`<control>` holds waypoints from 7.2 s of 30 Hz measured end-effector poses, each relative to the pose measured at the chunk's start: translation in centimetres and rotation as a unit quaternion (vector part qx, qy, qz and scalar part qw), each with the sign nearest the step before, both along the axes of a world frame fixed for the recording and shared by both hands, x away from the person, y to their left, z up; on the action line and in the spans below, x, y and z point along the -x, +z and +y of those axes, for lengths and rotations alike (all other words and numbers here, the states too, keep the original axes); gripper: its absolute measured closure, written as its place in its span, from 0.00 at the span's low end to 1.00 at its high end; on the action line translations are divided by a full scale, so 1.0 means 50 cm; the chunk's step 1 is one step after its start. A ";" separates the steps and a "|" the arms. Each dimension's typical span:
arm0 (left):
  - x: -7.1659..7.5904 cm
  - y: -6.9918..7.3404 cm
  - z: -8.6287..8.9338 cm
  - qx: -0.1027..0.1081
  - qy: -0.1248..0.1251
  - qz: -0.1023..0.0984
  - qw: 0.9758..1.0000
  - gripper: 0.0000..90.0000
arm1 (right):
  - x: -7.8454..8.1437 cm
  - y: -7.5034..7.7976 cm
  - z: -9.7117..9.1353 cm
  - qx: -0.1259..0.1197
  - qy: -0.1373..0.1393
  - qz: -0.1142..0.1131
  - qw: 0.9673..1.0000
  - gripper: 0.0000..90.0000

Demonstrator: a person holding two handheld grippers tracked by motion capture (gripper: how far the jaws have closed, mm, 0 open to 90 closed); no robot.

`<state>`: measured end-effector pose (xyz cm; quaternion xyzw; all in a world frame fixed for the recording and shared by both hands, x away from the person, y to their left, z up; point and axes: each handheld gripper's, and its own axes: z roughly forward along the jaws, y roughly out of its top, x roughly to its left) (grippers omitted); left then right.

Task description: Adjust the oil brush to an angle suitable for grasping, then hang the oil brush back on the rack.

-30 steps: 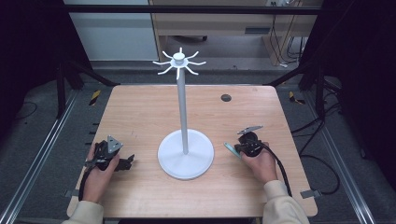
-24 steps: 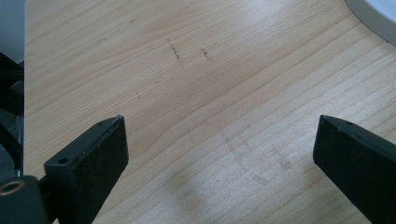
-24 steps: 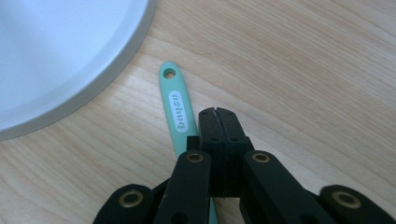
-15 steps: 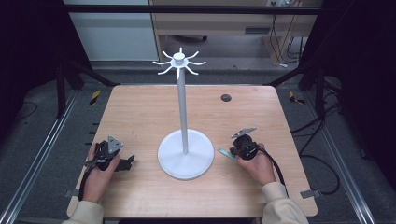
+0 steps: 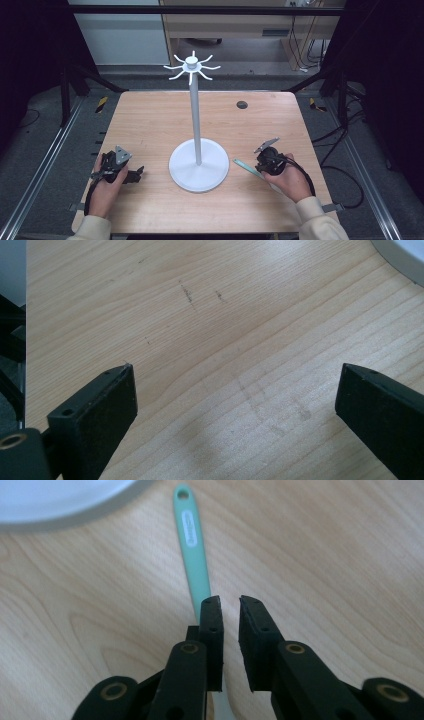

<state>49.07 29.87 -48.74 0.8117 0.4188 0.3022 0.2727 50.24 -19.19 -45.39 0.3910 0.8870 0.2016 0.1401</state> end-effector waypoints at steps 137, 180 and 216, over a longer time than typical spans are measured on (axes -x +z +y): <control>0.001 0.004 0.004 0.004 0.002 -0.003 1.000 0.03 | 0.068 0.185 0.014 -0.256 -0.032 -0.259 0.931 0.92; 0.001 0.003 0.005 0.006 0.001 -0.003 1.000 0.03 | 0.123 0.306 0.049 -0.296 0.014 -0.312 0.902 0.92; 0.001 0.003 0.003 0.005 -0.001 -0.003 1.000 0.03 | 0.179 0.369 0.089 -0.319 0.065 -0.340 0.882 0.92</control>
